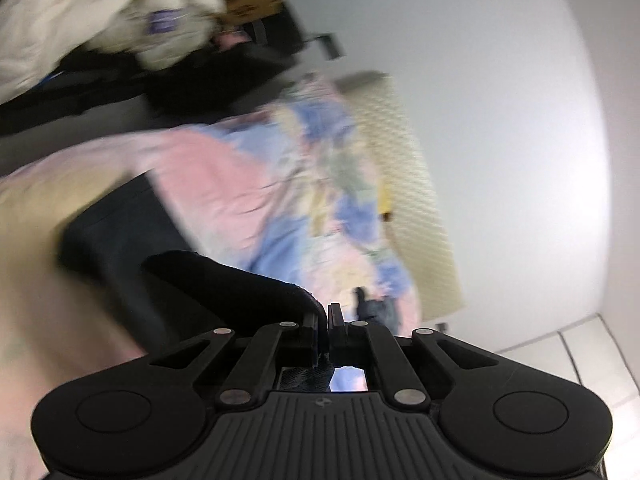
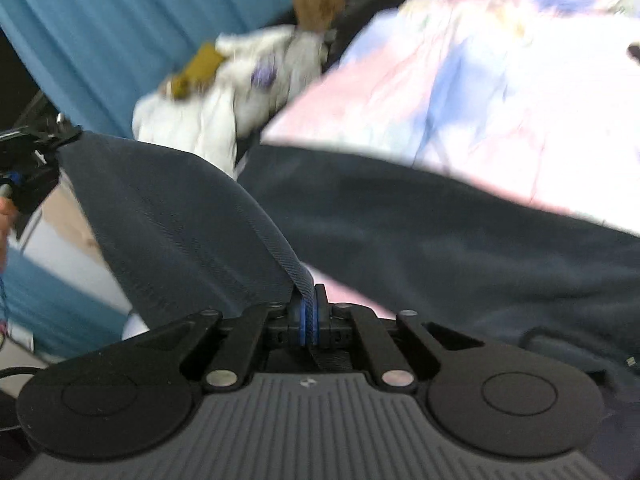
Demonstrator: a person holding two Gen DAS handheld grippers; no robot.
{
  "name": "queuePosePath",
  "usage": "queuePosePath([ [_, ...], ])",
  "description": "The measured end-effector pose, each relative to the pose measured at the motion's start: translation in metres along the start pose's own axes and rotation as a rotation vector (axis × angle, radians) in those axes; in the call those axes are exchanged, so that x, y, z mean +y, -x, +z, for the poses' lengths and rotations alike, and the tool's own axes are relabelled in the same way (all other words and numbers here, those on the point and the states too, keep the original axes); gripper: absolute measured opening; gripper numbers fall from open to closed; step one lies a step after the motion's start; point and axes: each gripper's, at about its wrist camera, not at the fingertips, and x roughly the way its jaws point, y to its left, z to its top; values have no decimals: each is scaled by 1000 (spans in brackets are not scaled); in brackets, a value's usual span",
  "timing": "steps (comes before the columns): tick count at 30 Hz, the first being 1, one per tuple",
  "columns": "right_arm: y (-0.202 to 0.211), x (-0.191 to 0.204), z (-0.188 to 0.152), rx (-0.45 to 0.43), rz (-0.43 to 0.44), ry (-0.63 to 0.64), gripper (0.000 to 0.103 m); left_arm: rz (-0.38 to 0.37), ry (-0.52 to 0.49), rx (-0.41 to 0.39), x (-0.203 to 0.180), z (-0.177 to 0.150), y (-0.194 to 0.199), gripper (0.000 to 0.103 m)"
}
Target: Fold clothes
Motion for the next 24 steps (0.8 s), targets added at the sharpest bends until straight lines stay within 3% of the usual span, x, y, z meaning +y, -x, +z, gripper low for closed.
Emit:
queuePosePath([
  [3, 31, 17, -2, -78, 29, 17, 3, -16, -58, -12, -4, 10, 1, 4],
  [5, 25, 33, -13, -54, 32, 59, 3, 16, -66, -13, 13, 9, 5, 5],
  [8, 15, 56, -31, -14, 35, 119, 3, 111, -19, 0, 78, -3, 12, 5],
  [15, -105, 82, -118, 250, -9, 53, 3, 435, 256, 57, 249, -66, 31, 5],
  [19, -142, 93, -153, 364, -40, 44, 7, 433, 327, 12, 275, -77, 48, 6],
  [24, -130, 90, -144, 376, -36, 101, 6, 372, 337, -84, 262, -62, 70, 1],
])
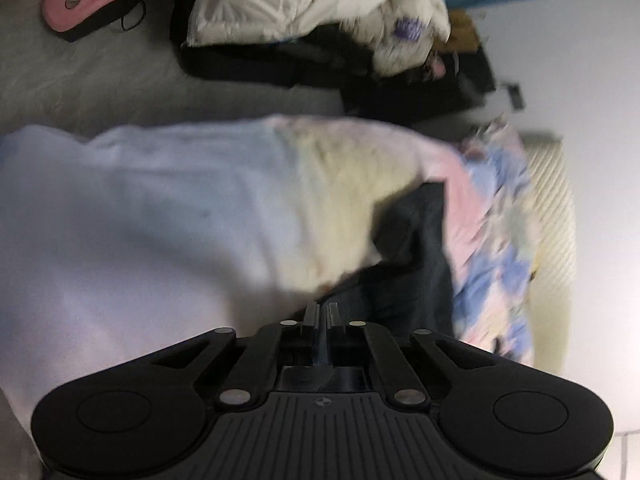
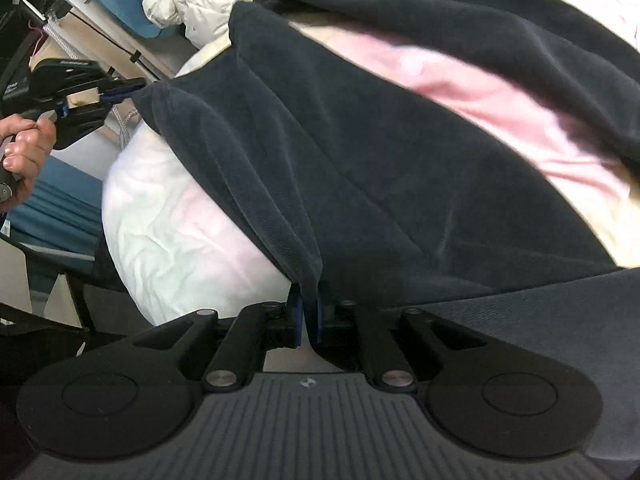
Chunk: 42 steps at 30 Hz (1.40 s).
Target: Fold clothes
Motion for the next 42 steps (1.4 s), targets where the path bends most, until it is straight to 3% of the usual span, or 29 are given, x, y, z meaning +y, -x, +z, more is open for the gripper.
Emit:
queuePosePath([
  [5, 33, 0, 7, -76, -14, -11, 6, -48, -33, -7, -14, 2, 22, 3],
  [6, 36, 1, 8, -84, -18, -11, 6, -48, -27, 6, -13, 2, 22, 12],
  [7, 39, 2, 10, -91, -21, -12, 5, -37, -17, 20, -11, 2, 19, 31],
  [9, 41, 2, 11, -105, -24, -26, 5, -6, -1, 47, -6, -1, 17, 53],
  [13, 46, 5, 9, -131, -47, -38, 5, 9, 49, 127, 7, -11, -6, 68],
  [16, 46, 6, 8, -136, -69, -49, 5, -5, 71, 175, 6, -23, -22, 72],
  [18, 48, 6, 8, -141, -85, -58, 5, -17, 68, 198, 2, -31, -30, 70],
  [20, 49, 7, 8, -148, -99, -62, 5, -15, 68, 201, -3, -38, -34, 56],
  [21, 50, 8, 8, -151, -105, -62, 5, -7, 75, 198, -5, -40, -35, 22],
  [22, 52, 8, 9, -154, -109, -61, 5, 1, 80, 196, -7, -42, -34, 5],
  [33, 97, 6, 14, -258, -125, -39, 4, -150, 53, 108, -49, -72, 55, 3],
  [39, 115, -2, 41, -323, -151, 9, 4, -140, 11, 108, -59, -82, 68, 4],
  [42, 100, -8, 60, -319, -189, 31, 4, -115, 5, 120, -53, -83, 58, 15],
])
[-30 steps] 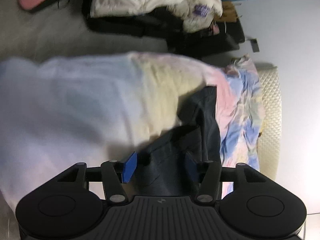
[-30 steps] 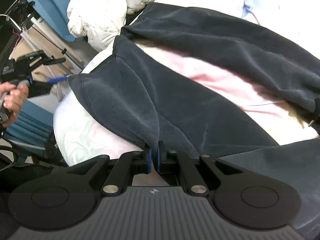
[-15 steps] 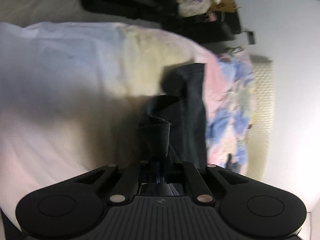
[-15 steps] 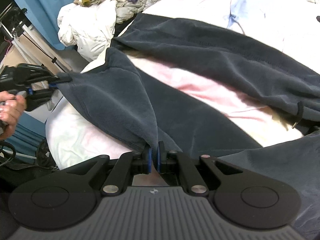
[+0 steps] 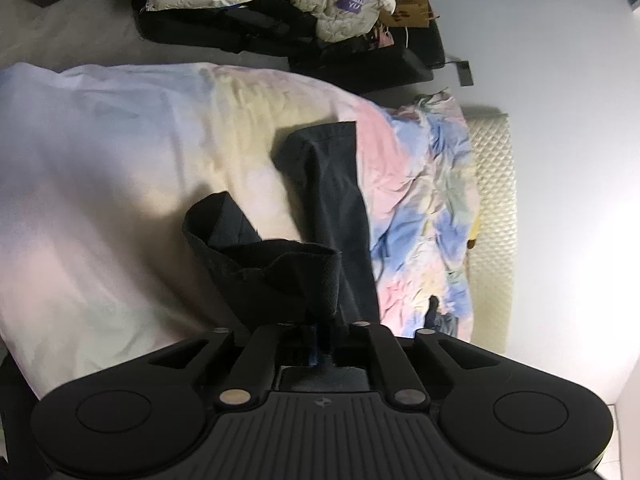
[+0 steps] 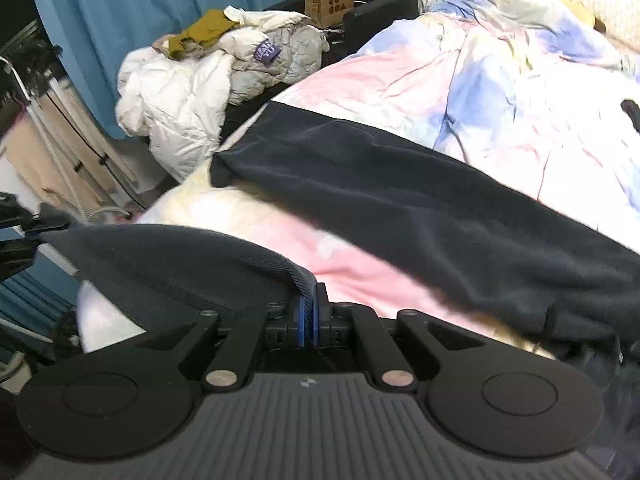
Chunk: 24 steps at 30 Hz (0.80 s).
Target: Fold clothes
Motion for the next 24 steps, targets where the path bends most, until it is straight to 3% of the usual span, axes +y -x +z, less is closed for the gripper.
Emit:
queuePosePath([
  [4, -45, -13, 10, 38, -41, -23, 4, 74, 37, 15, 20, 5, -11, 54],
  [6, -67, -21, 10, 69, -49, -55, 9, 95, 39, 19, 26, 7, -13, 63],
  [8, -82, -28, 9, 91, -58, -95, 16, 115, 39, 28, 31, 8, -14, 65],
  [10, -90, -34, 7, 103, -70, -137, 27, 130, 38, 26, 36, 8, -15, 75],
  [14, -78, -38, -6, 98, -69, -206, 30, 149, 61, 38, 49, 7, -32, 78],
  [19, -39, -48, -39, 79, -109, -342, 43, 201, 104, 66, 67, 6, -70, 78],
  [24, -2, -72, -94, 107, -202, -538, 44, 150, 255, 22, 77, 10, -78, 73],
])
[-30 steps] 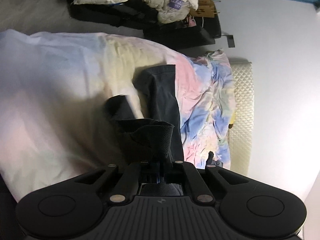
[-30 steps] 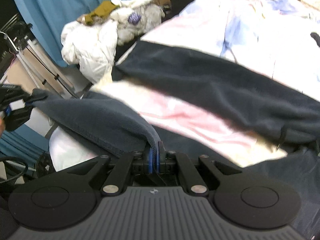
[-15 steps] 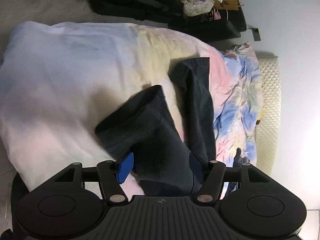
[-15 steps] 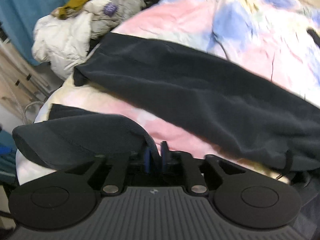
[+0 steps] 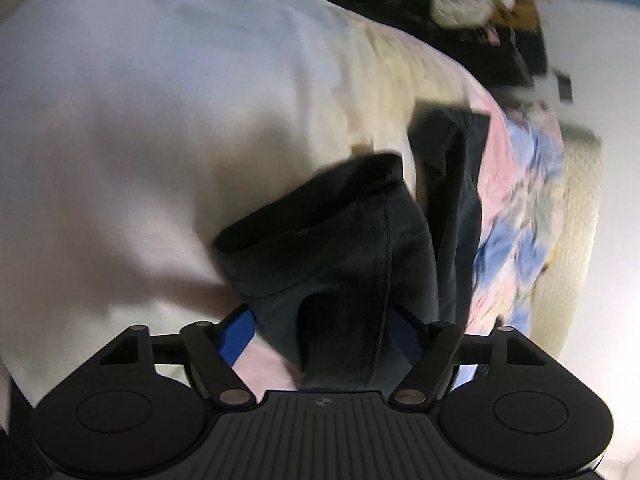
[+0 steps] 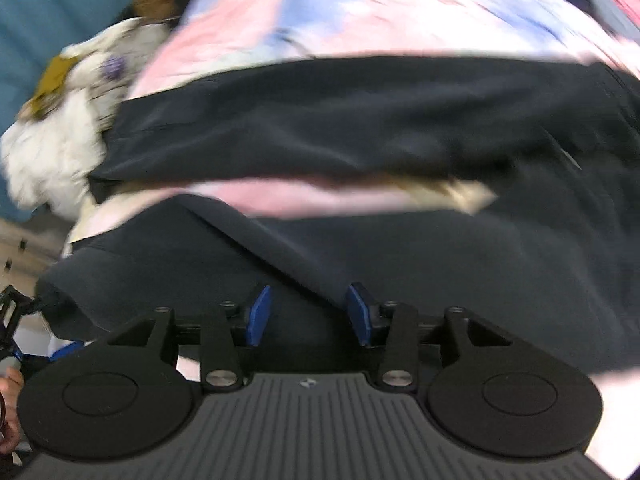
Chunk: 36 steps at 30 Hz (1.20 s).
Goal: Fold clothes
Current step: 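Grasp the black elastic waistband with the right gripper while the left gripper holds the hem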
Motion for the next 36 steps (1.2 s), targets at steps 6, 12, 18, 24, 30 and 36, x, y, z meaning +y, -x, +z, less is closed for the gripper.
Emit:
queuePosePath([
  [6, 20, -52, -39, 1, -96, -207, 45, -68, 38, -23, -10, 6, 14, 77],
  [12, 21, -67, -54, -11, -125, -325, 52, 47, 5, 22, -16, 21, -17, 66],
  [18, 29, -78, -57, -13, -162, -350, 57, -10, -27, 54, -34, 8, -13, 71],
  [24, 45, -116, -66, -58, -168, -520, 57, 39, 6, 48, -38, 11, -36, 80],
  [30, 71, -178, -81, -149, -210, -718, 61, 178, 81, 22, -25, 2, -63, 33],
  [36, 90, -268, -91, -226, -252, -858, 61, 221, 14, -84, -54, -28, -32, 8],
])
